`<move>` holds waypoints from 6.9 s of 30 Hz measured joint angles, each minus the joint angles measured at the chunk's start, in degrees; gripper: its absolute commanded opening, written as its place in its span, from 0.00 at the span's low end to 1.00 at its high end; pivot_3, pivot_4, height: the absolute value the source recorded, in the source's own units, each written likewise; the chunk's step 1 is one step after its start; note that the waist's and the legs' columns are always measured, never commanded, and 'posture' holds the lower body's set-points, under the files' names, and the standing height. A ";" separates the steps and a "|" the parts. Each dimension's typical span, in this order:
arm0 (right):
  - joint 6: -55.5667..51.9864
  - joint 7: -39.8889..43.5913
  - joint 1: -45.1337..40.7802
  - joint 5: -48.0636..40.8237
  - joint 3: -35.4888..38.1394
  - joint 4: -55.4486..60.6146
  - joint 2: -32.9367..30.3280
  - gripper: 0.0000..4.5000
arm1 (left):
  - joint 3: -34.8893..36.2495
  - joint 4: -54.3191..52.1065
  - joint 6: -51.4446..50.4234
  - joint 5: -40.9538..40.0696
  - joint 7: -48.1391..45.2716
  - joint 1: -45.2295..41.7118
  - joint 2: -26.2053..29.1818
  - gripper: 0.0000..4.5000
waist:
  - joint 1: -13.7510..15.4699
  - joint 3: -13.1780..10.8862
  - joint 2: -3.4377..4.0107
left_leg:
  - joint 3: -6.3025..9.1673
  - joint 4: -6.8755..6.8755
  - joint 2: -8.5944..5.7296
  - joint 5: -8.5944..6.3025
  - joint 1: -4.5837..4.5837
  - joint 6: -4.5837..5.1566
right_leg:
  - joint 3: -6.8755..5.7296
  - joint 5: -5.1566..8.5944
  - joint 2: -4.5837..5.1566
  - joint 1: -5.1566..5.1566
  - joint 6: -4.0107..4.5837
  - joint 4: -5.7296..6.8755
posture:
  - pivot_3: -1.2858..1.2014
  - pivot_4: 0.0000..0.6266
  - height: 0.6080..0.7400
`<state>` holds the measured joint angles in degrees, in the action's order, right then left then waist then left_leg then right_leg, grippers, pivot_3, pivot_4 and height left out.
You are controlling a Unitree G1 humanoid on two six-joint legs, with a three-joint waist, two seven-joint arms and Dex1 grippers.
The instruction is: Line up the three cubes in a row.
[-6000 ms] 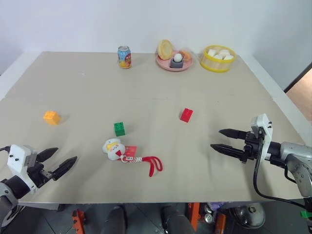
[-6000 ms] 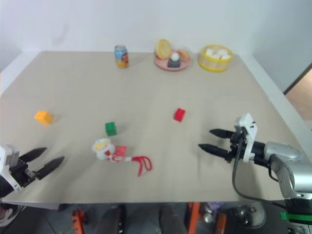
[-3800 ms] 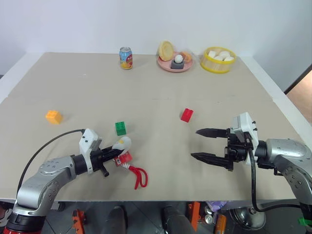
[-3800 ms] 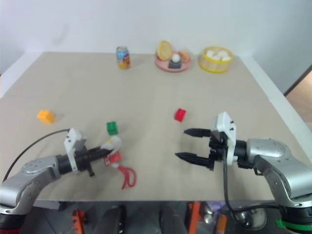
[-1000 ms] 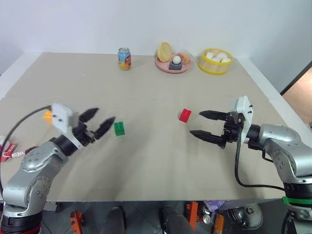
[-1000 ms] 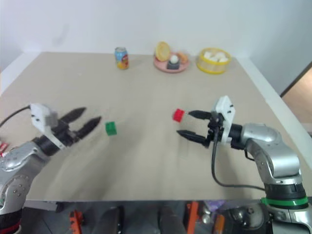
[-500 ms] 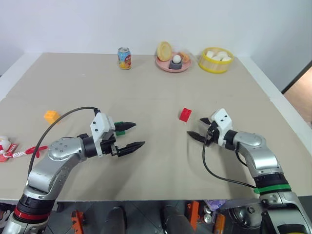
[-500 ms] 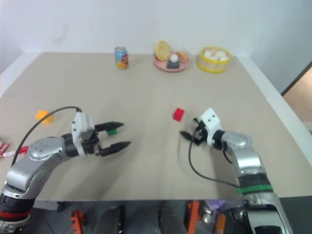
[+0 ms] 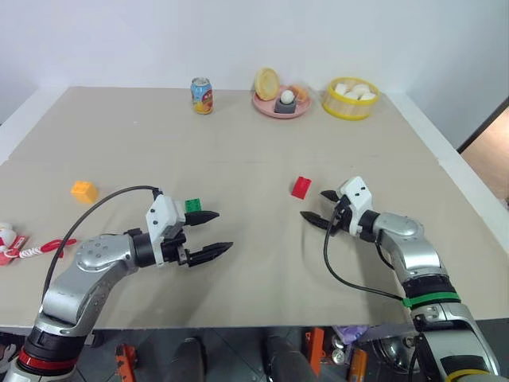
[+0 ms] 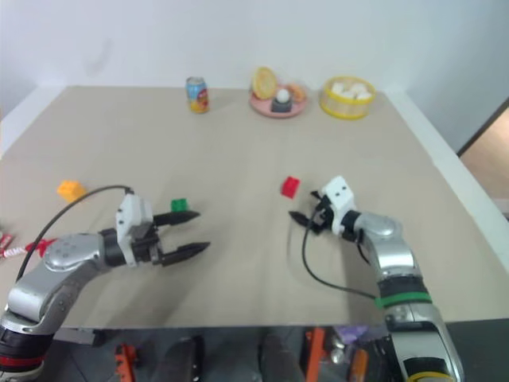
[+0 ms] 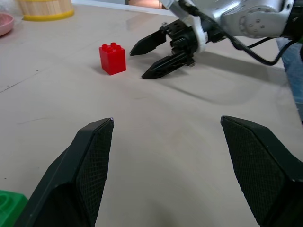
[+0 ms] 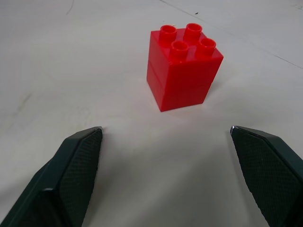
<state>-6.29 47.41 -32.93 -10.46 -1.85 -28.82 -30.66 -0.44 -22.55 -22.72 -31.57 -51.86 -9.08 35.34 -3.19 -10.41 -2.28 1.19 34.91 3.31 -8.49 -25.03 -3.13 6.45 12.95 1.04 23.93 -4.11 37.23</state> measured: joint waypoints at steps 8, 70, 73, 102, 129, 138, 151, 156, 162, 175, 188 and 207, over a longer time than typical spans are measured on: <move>4.19 0.18 -7.42 1.88 -0.23 -11.09 2.98 1.00 | 1.17 -1.98 -0.97 -2.10 -0.42 1.26 0.94 0.83 | -0.81 -0.02 0.03 | 0.01 -0.01 0.00 0.04 -0.04 0.04 | 0.00 -0.03 0.00 0.00 -0.02 0.00 | 0.52 0.24 1.00; -7.97 27.51 0.12 -7.30 -9.14 17.06 -3.81 0.27 | 7.23 -2.71 4.96 -0.88 -10.71 13.75 6.66 0.84 | -1.11 -0.15 0.29 | -0.03 -0.34 0.02 0.01 -0.08 0.00 | -0.07 0.24 0.05 0.22 0.14 0.04 | 0.52 0.24 1.00; -7.08 31.47 0.10 -7.14 -9.51 14.88 -5.25 0.27 | 7.28 -2.71 4.98 -0.88 -10.16 13.85 6.62 0.84 | -1.12 -0.15 0.29 | -0.03 -0.35 0.02 0.00 -0.07 0.00 | -0.07 0.26 0.05 0.22 0.14 0.04 | 0.52 0.24 1.00; 4.33 33.79 -3.61 -0.40 -11.39 2.13 -1.67 0.99 | 7.70 -3.70 5.21 -0.85 -6.82 14.14 6.27 0.84 | -1.13 -0.15 0.29 | -0.02 -0.19 0.03 0.02 0.01 0.01 | -0.06 0.10 0.03 0.13 0.14 0.09 | 0.52 0.24 1.00; -23.89 24.87 -3.48 -22.72 3.14 32.41 -7.13 0.99 | 13.77 12.78 8.20 3.60 1.51 11.82 2.36 0.84 | -0.96 -0.14 0.28 | 0.02 -0.12 0.00 0.00 -0.15 -0.04 | -0.06 0.21 0.04 0.24 0.10 0.17 | 0.52 0.24 1.00; -24.77 20.98 -0.58 -23.54 1.98 36.86 -6.36 0.99 | 11.39 23.47 11.73 6.69 -4.03 3.16 4.15 0.84 | -0.94 -0.15 0.29 | 0.00 -0.13 0.01 0.02 -0.10 -0.02 | -0.08 0.12 0.04 0.25 0.14 0.19 | 0.52 0.24 1.00; -25.34 18.42 0.80 -24.34 2.41 39.74 -7.34 0.99 | 3.97 45.69 18.69 13.36 -9.21 -13.91 0.30 0.84 | -0.92 -0.14 0.28 | 0.05 -0.22 0.01 0.02 -0.15 -0.01 | -0.08 0.12 -0.01 0.26 0.01 0.19 | 0.52 0.24 1.00; -25.36 17.57 1.22 -24.79 2.56 40.82 -8.08 0.99 | 2.44 53.02 21.92 15.47 -11.28 -19.38 -1.58 0.84 | -0.64 -0.14 0.28 | 0.06 -0.16 -0.01 0.04 -0.14 0.01 | -0.07 0.12 0.00 0.19 0.00 0.19 | 0.52 0.24 1.00; -25.35 17.10 1.55 -24.93 2.57 41.06 -8.39 0.99 | 1.45 57.35 23.73 17.02 -12.60 -22.94 -3.54 0.84 | 0.60 -0.14 0.28 | 0.05 -0.04 -0.02 0.07 -0.14 0.05 | -0.07 0.08 0.00 0.10 -0.03 0.19 | 0.52 0.24 1.00; -25.01 16.30 1.53 -25.12 2.56 41.04 -8.61 0.99 | 0.64 60.19 24.18 19.39 -16.01 -26.14 -6.44 0.84 | 1.45 -0.11 0.33 | 0.07 0.05 -0.15 0.07 -0.15 0.05 | -0.08 0.15 0.12 -0.04 -0.15 0.19 | 0.52 0.24 1.00; -23.81 16.13 1.51 -24.62 2.47 40.90 -8.60 1.00 | -0.37 59.49 22.78 20.07 -18.78 -26.93 -7.24 0.63 | 1.70 -0.11 0.33 | 0.07 0.05 -0.28 0.07 -0.17 0.05 | -0.08 0.22 0.25 -0.05 -0.25 0.18 | 0.52 0.24 1.00; -23.67 16.53 1.22 -23.89 2.38 40.19 -9.20 1.00 | -4.72 53.42 24.09 21.50 -22.05 -25.95 -8.25 0.29 | 1.74 -0.11 0.33 | 0.08 0.05 -0.32 0.06 -0.26 0.05 | -0.08 0.26 0.30 -0.05 -0.28 0.15 | 0.52 0.24 1.00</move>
<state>-29.96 63.94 -31.71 -34.35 0.53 11.38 -39.86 -5.16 30.87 1.36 -10.07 -73.91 -35.03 27.08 -1.45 -10.53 -1.94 1.27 34.96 2.98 -8.42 -25.28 -3.08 6.37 13.21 1.35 23.89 -4.40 37.38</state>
